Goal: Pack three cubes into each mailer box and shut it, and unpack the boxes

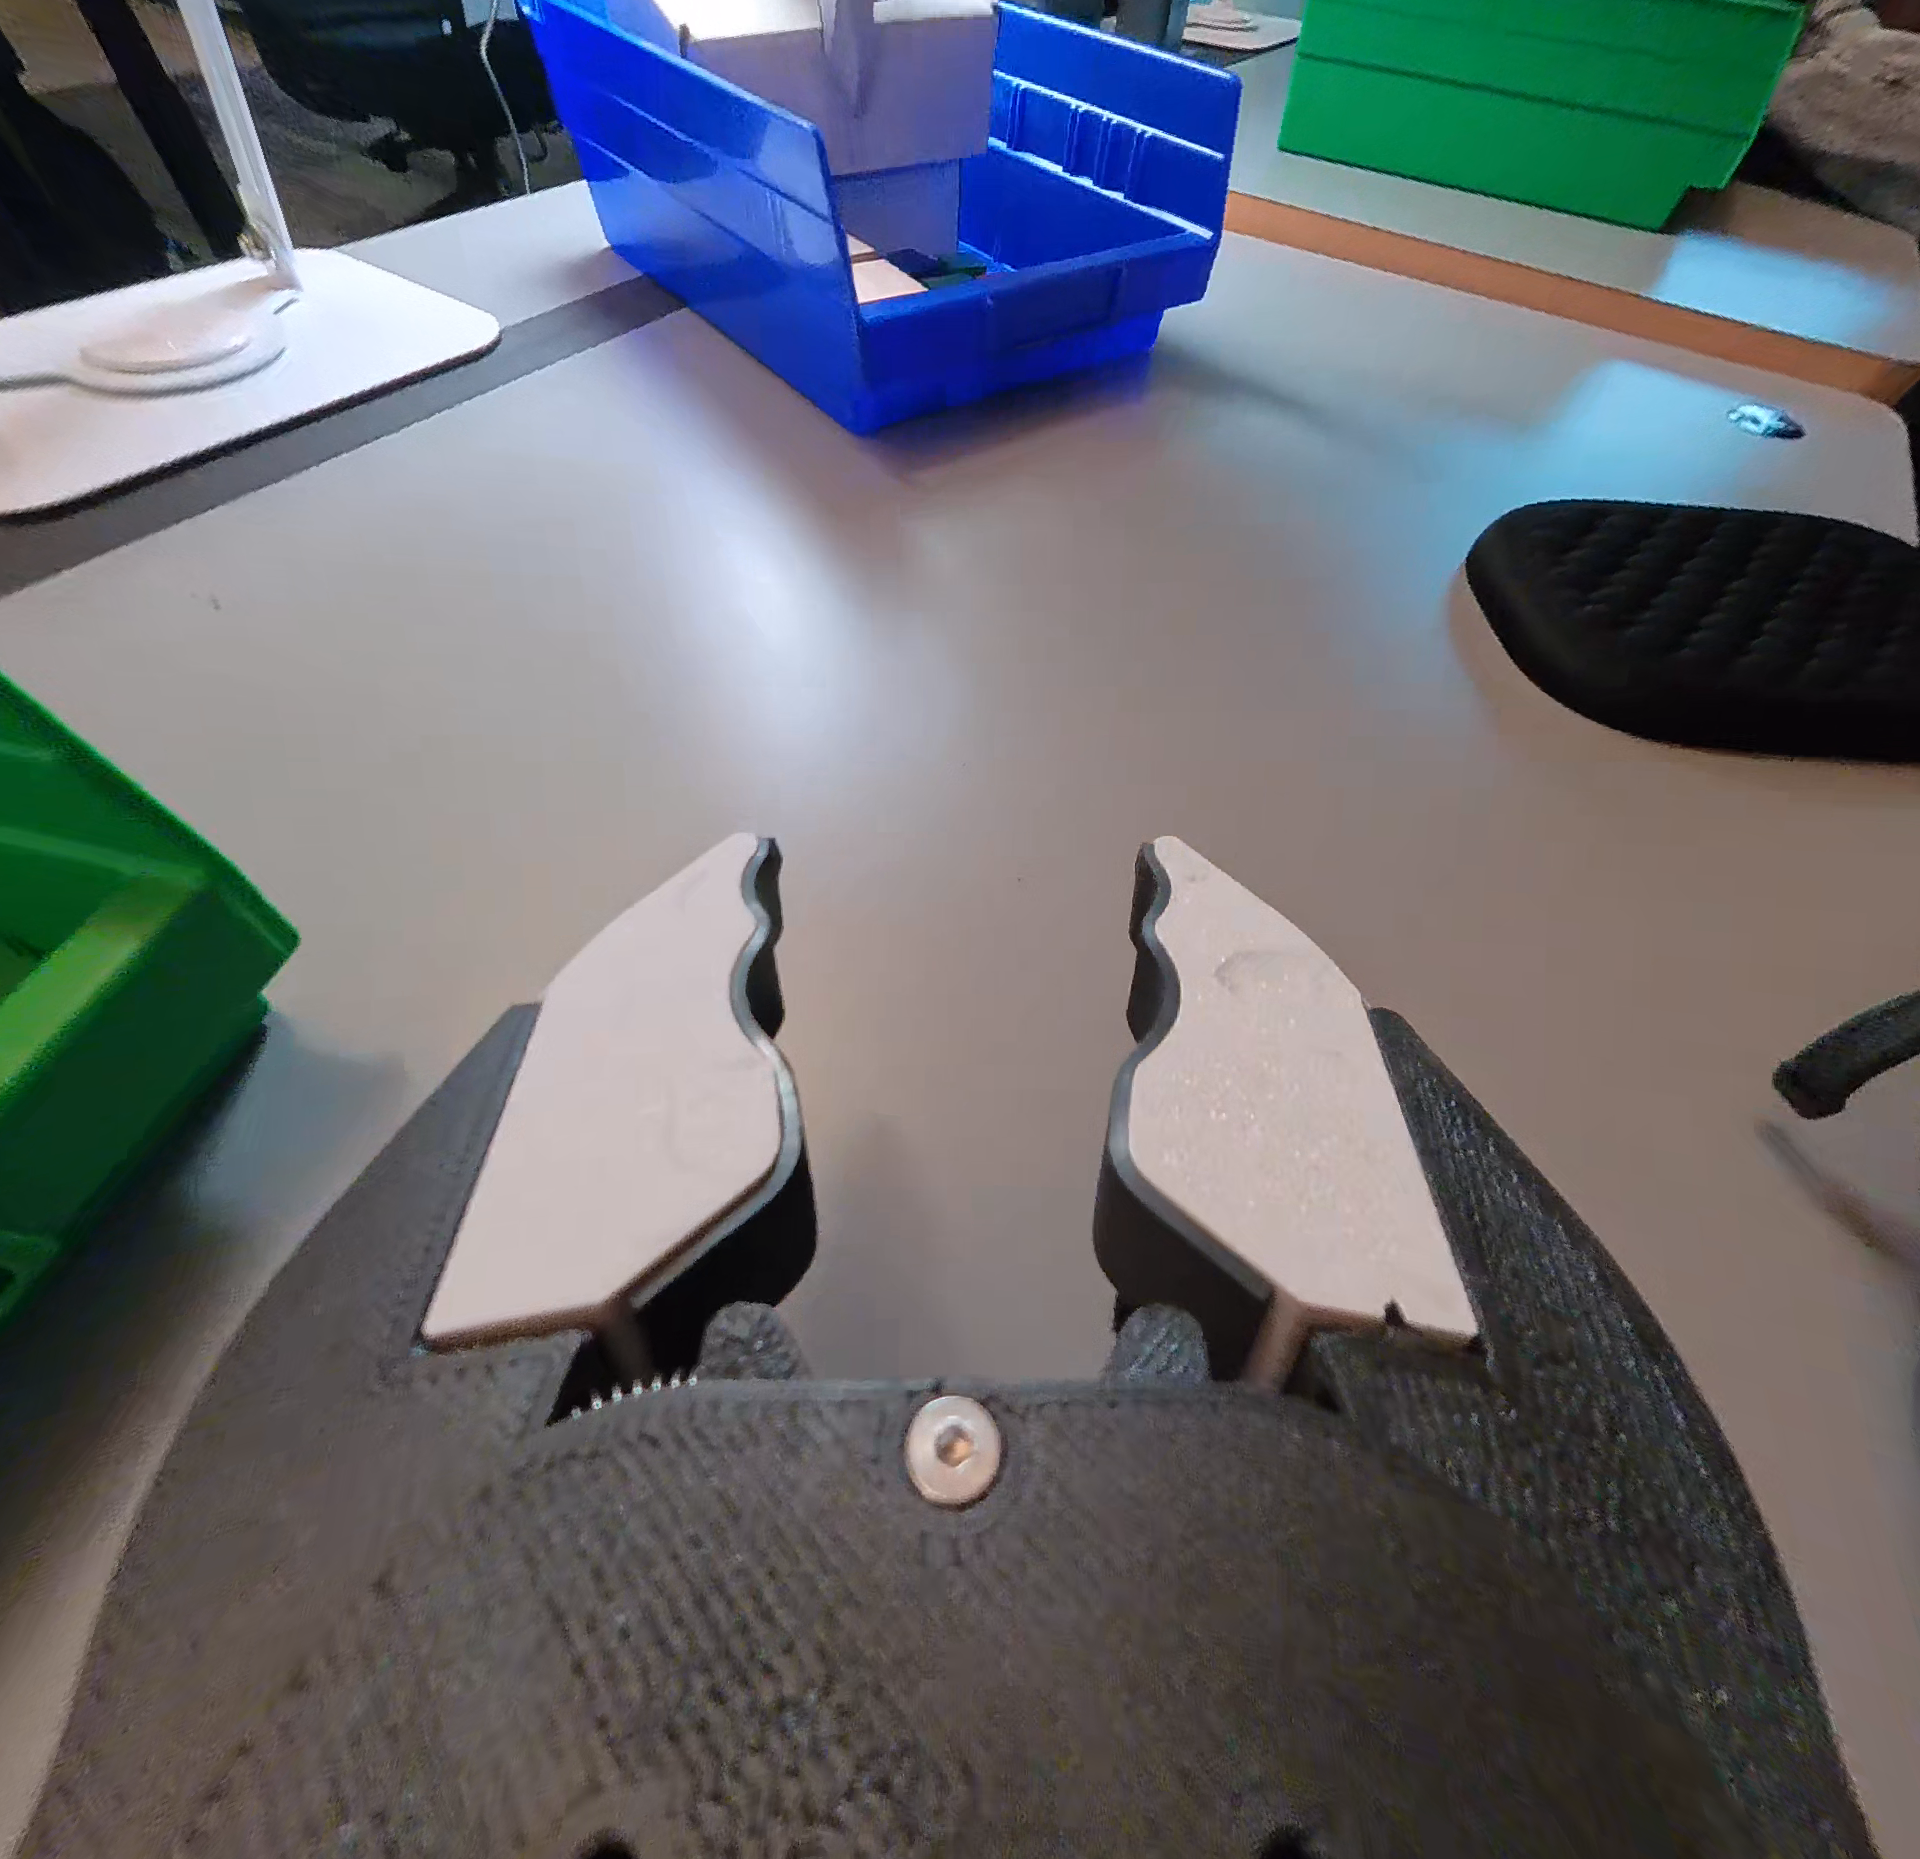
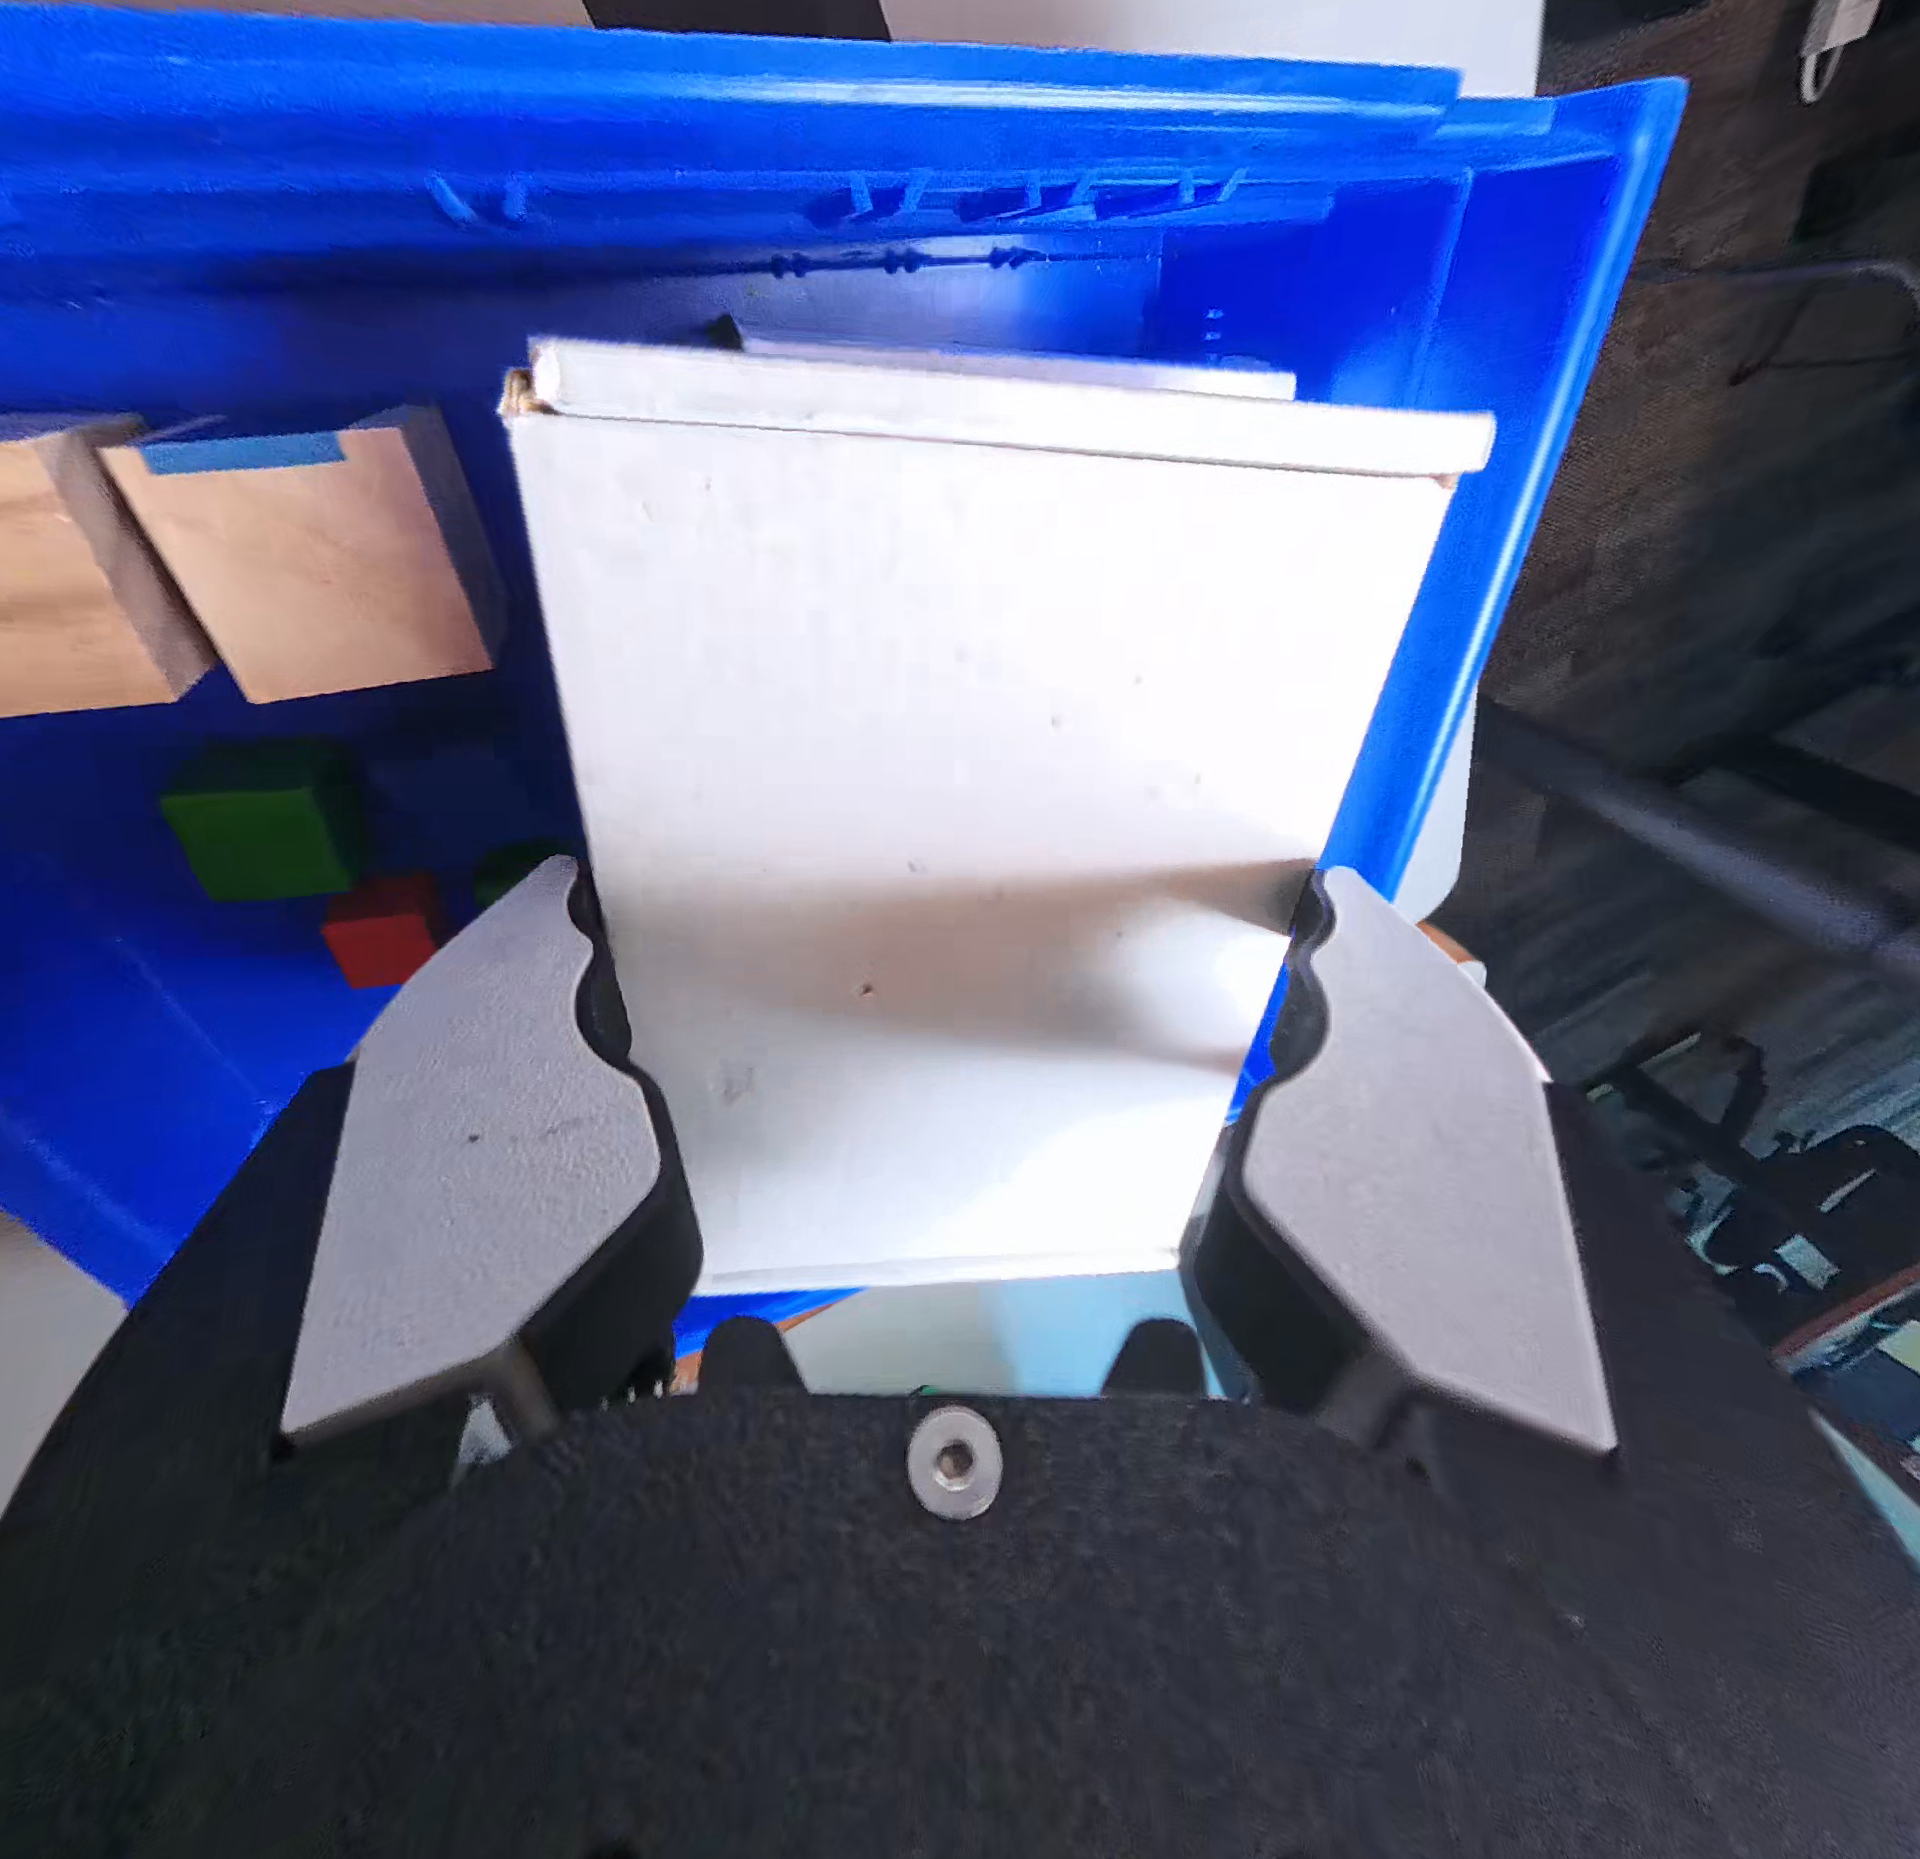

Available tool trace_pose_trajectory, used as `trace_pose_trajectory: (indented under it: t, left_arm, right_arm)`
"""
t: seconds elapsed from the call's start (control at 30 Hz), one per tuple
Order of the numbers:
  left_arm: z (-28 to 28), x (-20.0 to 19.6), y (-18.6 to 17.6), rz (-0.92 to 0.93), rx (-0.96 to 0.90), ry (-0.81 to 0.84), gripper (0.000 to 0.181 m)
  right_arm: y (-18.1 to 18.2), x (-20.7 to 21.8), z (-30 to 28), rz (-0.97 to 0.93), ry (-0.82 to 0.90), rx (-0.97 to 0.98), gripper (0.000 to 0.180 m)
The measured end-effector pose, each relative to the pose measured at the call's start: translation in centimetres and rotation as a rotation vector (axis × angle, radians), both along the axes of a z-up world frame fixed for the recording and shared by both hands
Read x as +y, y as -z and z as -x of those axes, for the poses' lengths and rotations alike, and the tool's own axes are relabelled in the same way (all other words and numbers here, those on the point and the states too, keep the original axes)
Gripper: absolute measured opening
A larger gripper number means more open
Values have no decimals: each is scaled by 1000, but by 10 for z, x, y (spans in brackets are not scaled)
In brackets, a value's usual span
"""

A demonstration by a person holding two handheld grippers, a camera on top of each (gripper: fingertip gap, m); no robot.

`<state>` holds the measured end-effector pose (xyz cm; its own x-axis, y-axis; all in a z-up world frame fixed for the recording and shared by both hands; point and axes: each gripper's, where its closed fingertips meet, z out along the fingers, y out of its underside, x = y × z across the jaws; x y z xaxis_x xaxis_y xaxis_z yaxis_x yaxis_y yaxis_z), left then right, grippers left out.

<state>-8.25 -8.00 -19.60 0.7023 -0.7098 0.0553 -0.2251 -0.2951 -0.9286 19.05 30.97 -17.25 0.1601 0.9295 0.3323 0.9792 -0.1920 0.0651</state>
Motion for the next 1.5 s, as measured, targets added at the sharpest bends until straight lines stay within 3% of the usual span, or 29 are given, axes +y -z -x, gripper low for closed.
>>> trace_pose_trajectory:
  t: [0.17, 0.57, 0.9, 1.1, 1.27, 1.5]
  left_arm:
    - [-2, 2, 6, 54, -41, 18, 65]
    - [-5, -2, 2, 13, -10, 33, 66]
    - [12, -2, -18, -68, 3, -22, 64]
    - [53, 12, -34, -123, 64, -145, 59]
    - [117, 42, -28, -52, 261, -265, 69]
    - [182, 73, 34, 172, 735, -231, 76]
  right_arm:
    - [1, 11, 0, -15, -26, -33, 122]
    - [-8, 19, -8, -188, -45, -71, 100]
    - [-43, -77, 32, -346, -115, 319, 88]
    - [-19, -160, 41, -325, -144, 472, 63]
    - [21, -201, 35, -275, -152, 434, 57]
    - [56, -192, 25, -230, -107, 338, 57]
